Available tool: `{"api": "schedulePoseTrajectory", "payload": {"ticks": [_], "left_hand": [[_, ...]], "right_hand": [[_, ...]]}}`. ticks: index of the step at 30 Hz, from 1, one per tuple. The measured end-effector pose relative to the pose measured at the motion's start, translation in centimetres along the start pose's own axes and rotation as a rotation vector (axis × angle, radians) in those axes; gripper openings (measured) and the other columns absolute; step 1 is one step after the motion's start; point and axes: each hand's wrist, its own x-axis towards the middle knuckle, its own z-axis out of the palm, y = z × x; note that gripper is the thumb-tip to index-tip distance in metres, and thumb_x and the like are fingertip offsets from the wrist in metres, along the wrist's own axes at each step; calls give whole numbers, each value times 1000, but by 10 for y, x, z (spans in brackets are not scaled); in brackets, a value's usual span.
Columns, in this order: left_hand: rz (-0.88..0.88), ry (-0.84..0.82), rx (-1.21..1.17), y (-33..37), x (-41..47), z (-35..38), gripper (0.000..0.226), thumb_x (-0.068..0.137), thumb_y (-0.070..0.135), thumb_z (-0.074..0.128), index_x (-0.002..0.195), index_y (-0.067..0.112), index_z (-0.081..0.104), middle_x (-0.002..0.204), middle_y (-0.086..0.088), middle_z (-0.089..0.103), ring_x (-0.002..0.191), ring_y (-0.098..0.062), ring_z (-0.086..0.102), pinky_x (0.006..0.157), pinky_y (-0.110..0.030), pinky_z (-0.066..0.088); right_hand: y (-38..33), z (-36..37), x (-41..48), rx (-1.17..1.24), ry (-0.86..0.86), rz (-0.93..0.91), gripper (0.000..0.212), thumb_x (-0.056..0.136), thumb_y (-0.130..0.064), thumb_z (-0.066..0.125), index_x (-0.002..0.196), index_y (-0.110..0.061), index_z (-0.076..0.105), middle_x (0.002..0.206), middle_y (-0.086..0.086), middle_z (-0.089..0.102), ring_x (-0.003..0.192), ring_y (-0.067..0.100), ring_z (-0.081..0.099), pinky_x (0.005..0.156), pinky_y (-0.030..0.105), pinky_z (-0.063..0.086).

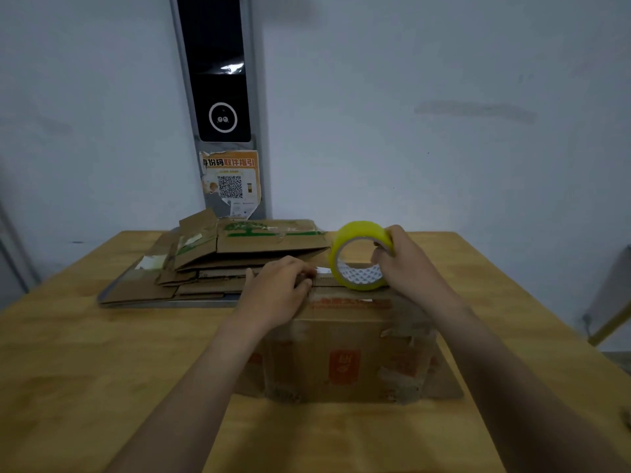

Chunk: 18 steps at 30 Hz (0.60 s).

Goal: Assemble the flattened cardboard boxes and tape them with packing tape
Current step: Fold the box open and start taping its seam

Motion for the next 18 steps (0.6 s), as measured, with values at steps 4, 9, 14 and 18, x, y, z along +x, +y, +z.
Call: {"api": "schedulePoseTrajectory", "payload": {"ticks": [4, 9, 14, 18], "left_hand": [[40, 34, 19, -1, 8, -3, 35, 109, 41, 38, 115, 35, 71, 128, 15, 63, 123, -15, 56, 121, -66, 9], [1, 162, -345, 16, 25, -14, 50, 108, 45, 39, 75, 29, 74, 79, 14, 72, 80, 2, 64, 74, -26, 45], [-175, -145, -605, 33, 38, -16, 62, 103, 63, 36, 78, 18, 71, 65, 8, 71, 64, -9, 65, 69, -31, 46], [-211, -182, -679, 35, 41, -15, 46, 108, 41, 43, 71, 17, 58, 52, 11, 59, 43, -5, 54, 49, -16, 43]], "right_hand": [[12, 18, 4, 178, 16, 59, 7, 104, -18, 47, 105, -21, 53, 97, -2, 60, 53, 15, 54, 49, 31, 41], [23, 20, 4, 315, 48, 88, 9, 103, -21, 50, 96, -27, 53, 93, -6, 61, 42, 13, 52, 42, 27, 43], [23, 22, 3, 318, 41, 86, 7, 103, -22, 50, 97, -26, 51, 79, -21, 65, 42, 10, 51, 42, 25, 42], [22, 21, 2, 349, 44, 109, 5, 103, -22, 50, 99, -25, 50, 85, -11, 69, 43, 11, 51, 43, 27, 45]]}}
